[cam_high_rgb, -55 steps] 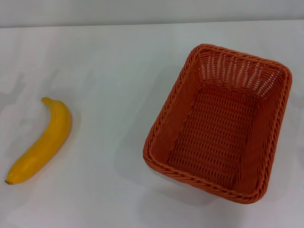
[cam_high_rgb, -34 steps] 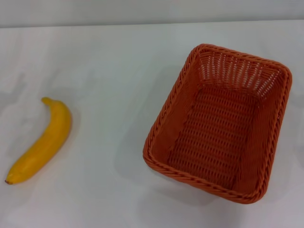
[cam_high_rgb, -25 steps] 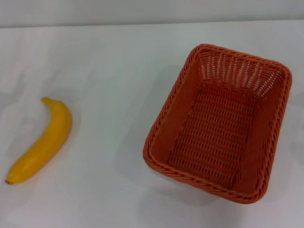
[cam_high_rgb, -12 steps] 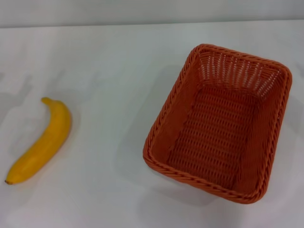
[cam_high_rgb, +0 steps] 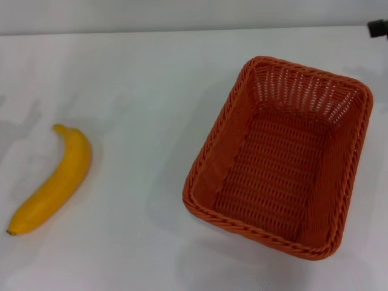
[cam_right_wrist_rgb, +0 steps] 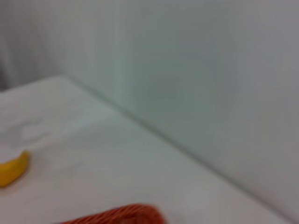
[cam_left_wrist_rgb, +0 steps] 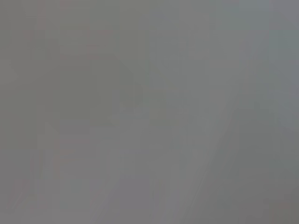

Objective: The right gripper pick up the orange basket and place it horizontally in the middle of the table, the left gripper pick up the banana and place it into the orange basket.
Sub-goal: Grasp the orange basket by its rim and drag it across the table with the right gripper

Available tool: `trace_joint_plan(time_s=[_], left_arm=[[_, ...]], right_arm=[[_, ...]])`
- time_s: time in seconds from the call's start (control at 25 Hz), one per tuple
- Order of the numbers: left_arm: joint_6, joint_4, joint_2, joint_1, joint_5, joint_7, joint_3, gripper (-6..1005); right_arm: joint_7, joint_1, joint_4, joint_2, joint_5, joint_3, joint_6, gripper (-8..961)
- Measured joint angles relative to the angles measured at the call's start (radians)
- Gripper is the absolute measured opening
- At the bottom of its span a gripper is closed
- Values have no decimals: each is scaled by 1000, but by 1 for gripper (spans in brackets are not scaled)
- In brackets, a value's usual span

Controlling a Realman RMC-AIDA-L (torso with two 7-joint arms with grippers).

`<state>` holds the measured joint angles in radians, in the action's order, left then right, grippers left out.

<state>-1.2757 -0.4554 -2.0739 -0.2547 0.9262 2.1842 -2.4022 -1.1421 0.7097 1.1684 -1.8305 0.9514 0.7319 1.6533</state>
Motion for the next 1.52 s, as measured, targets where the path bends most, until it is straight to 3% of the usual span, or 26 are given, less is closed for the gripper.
trace_joint_plan(time_s=[0.08, 0.2, 0.48, 0.6, 1.08, 1.52], left_arm=[[-2, 1, -1, -9, 6, -1, 0, 862], [-5, 2, -2, -13, 11, -4, 2, 862], [1, 3, -2, -13, 36, -7, 2, 863], [0, 3, -3, -6, 36, -6, 2, 862], [-6, 7, -6, 3, 37, -4, 5, 863], [-8, 8, -6, 0, 37, -3, 12, 862]], right_arm=[[43, 45, 8, -1, -73, 22, 24, 869], [88, 118, 4, -20, -203, 91, 20, 869], [111, 285, -48, -140, -561, 205, -53, 869], [105, 342, -127, -166, -626, 234, -82, 868], [112, 461, -441, -171, -673, 291, -216, 868], [117, 505, -559, -172, -698, 318, -321, 867]])
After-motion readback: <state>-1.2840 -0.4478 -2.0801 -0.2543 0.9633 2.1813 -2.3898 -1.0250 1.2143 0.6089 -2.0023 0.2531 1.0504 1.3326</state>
